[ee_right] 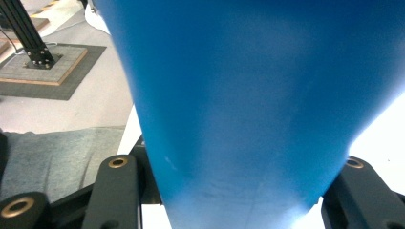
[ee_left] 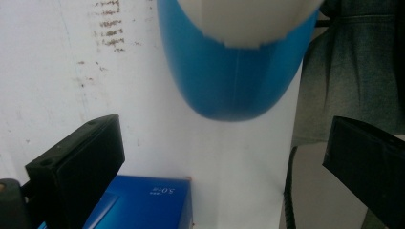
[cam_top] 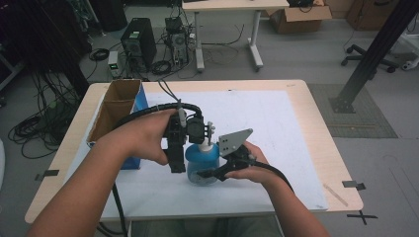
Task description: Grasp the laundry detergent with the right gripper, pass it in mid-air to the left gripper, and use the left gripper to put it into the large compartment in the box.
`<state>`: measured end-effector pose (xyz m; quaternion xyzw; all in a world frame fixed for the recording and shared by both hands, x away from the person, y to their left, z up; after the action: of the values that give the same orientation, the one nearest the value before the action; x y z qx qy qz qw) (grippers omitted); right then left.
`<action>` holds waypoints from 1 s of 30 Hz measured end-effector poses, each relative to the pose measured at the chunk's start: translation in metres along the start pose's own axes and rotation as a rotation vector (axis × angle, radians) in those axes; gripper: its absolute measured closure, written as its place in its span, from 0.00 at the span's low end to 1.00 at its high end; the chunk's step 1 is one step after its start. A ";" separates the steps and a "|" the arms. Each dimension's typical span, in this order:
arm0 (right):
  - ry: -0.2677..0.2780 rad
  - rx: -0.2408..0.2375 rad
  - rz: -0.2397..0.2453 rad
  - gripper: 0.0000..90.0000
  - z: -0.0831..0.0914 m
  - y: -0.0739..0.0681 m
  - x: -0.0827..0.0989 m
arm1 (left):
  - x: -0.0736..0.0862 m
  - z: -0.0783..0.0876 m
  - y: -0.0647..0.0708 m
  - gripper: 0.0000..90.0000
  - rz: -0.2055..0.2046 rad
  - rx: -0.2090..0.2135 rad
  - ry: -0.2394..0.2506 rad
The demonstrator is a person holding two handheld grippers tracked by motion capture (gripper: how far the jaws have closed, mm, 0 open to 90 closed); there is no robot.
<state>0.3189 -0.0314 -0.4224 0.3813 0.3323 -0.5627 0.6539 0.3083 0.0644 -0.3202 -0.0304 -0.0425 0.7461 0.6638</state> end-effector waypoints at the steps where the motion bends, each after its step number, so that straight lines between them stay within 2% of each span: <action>1: -0.001 0.000 -0.003 0.50 -0.003 0.000 -0.001 | 0.000 -0.001 0.000 0.00 0.001 0.002 0.001; 17: 0.006 -0.011 -0.031 0.50 -0.022 0.001 -0.012 | -0.005 -0.005 0.001 0.00 -0.006 0.010 0.000; 30: 0.010 -0.015 -0.030 0.50 -0.029 0.000 -0.023 | -0.005 -0.008 0.001 0.01 0.000 0.008 0.013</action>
<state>0.3158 0.0055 -0.4169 0.3740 0.3455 -0.5681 0.6465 0.3089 0.0600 -0.3281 -0.0326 -0.0351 0.7462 0.6641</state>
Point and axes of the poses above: each handheld gripper's, and its own axes: z roughly backward along the jaws, x roughly out of its underside, y roughly to its right, the point moved 7 cm from there along -z, roughly forward along the jaws, and after that the axes turned 5 degrees about z, right-handed, at the moved point
